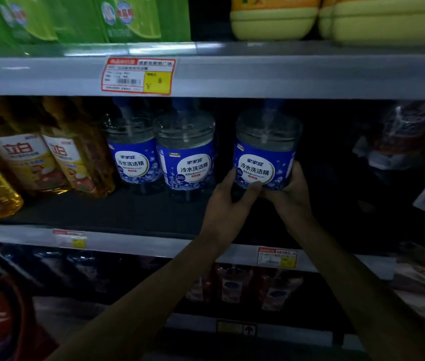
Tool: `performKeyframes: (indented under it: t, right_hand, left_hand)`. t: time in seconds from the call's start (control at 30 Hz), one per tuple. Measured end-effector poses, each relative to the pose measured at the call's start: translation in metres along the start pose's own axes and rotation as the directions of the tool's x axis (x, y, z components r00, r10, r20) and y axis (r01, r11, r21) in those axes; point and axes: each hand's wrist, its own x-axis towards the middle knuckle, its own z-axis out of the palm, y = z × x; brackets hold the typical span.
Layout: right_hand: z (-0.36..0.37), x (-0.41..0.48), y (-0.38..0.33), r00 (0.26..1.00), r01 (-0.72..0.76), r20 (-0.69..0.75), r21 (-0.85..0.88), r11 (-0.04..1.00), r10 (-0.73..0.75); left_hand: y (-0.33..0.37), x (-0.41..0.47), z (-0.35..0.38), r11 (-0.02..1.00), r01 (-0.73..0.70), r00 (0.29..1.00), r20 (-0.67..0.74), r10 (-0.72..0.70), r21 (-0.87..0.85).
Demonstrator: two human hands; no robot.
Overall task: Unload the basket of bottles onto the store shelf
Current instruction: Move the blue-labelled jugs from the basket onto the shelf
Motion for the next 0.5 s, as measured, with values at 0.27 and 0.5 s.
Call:
performKeyframes:
  t: [0.27, 0.5]
  right_hand:
    - [0.01, 0.032, 0.019, 0.999, 0.002, -0.045, -0.038, 0.999, -0.003]
    - [0.02, 0.062, 0.028, 0.996, -0.04, -0.079, -0.055, 0.998, 0.036]
  left_hand:
    - [-0.008, 0.026, 0.01, 0.978, 0.061, 0.998, 0.006, -0.061, -0.197]
    - [-0.008, 0.051, 0.015, 0.955, 0.086, 0.996, -0.01, -0.093, -0.283]
